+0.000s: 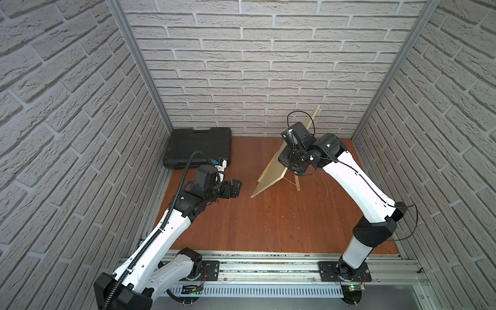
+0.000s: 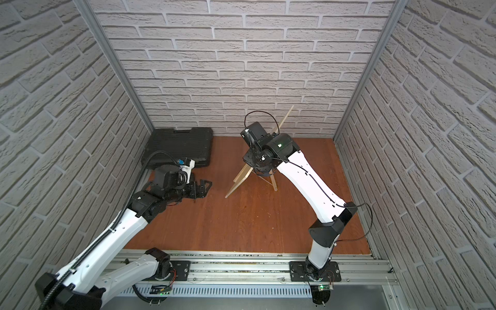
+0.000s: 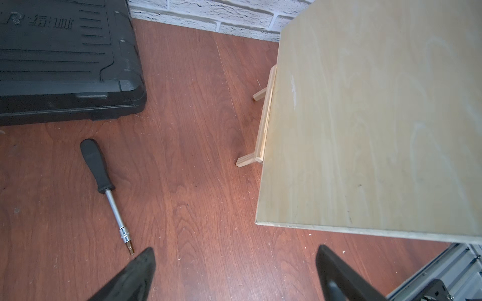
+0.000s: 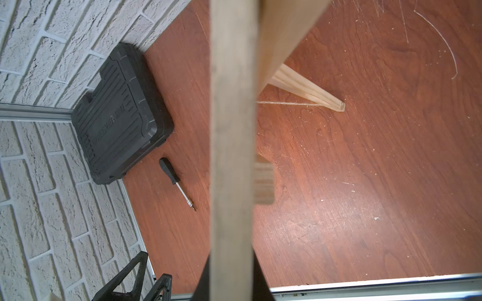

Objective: Disassemble the easel
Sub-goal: Adjust the easel at the center of the board.

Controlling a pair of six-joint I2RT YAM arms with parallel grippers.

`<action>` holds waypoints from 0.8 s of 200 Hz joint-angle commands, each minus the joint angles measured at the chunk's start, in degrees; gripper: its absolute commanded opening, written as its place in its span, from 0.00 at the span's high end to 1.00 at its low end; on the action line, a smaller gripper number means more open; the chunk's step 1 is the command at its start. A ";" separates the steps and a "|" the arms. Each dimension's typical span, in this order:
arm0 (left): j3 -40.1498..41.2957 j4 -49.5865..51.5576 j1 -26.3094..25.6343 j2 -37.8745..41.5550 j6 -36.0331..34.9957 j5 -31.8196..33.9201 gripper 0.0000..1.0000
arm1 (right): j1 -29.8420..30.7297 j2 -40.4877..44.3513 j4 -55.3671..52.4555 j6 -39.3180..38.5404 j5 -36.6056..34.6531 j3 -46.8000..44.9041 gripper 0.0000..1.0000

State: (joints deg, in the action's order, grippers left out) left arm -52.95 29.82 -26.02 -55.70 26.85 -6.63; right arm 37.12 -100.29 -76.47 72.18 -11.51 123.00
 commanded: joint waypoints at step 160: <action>1.15 -2.89 -0.22 0.86 0.57 -0.38 0.04 | -26.93 3.17 1.90 -25.34 2.57 -0.30 0.98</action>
State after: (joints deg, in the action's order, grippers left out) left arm -52.38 29.12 -26.02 -55.66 27.05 -6.63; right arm 13.37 -99.04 -78.43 55.68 -4.40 123.11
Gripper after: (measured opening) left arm 0.955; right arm 0.117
